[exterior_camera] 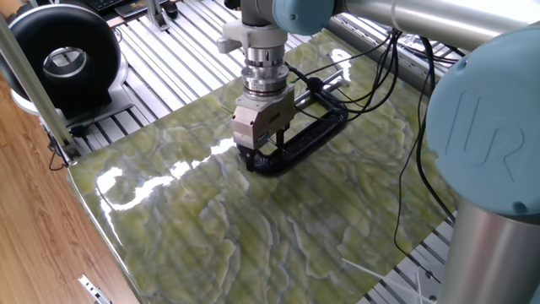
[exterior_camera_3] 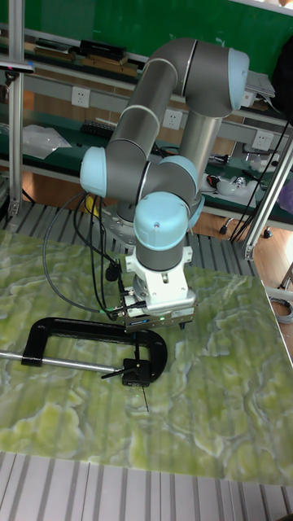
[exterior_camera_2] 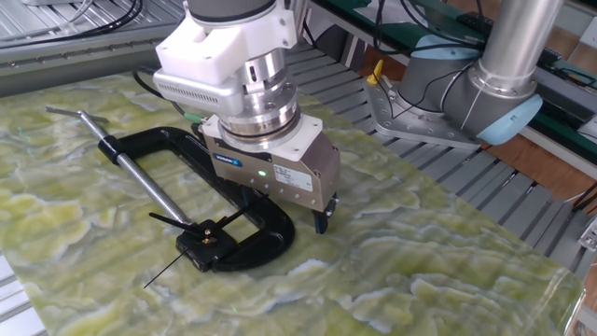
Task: Turn the hands of a clock
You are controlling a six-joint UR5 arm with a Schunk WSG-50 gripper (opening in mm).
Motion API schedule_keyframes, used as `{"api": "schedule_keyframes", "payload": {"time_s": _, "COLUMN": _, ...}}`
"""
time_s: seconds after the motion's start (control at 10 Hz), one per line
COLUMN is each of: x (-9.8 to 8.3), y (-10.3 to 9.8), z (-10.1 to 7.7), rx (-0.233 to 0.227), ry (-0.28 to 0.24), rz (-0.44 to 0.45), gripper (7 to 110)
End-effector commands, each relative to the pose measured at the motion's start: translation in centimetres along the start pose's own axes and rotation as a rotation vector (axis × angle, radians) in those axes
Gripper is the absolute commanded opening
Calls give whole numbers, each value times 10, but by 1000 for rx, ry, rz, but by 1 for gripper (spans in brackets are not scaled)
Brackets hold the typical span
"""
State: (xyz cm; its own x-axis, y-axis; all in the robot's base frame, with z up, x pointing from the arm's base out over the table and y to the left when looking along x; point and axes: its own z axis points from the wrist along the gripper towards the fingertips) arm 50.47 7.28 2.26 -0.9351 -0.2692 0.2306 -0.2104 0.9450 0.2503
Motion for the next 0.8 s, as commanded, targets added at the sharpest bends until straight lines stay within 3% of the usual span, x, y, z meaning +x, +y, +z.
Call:
{"api": "schedule_keyframes", "payload": {"time_s": 0.0, "x": -2, "y": 5, "z": -1, "rx": -11, "ry": -4, "rz": 9, "gripper": 22}}
{"api": "schedule_keyframes", "payload": {"time_s": 0.7, "x": -3, "y": 5, "z": -1, "rx": -5, "ry": -3, "rz": 19, "gripper": 22}}
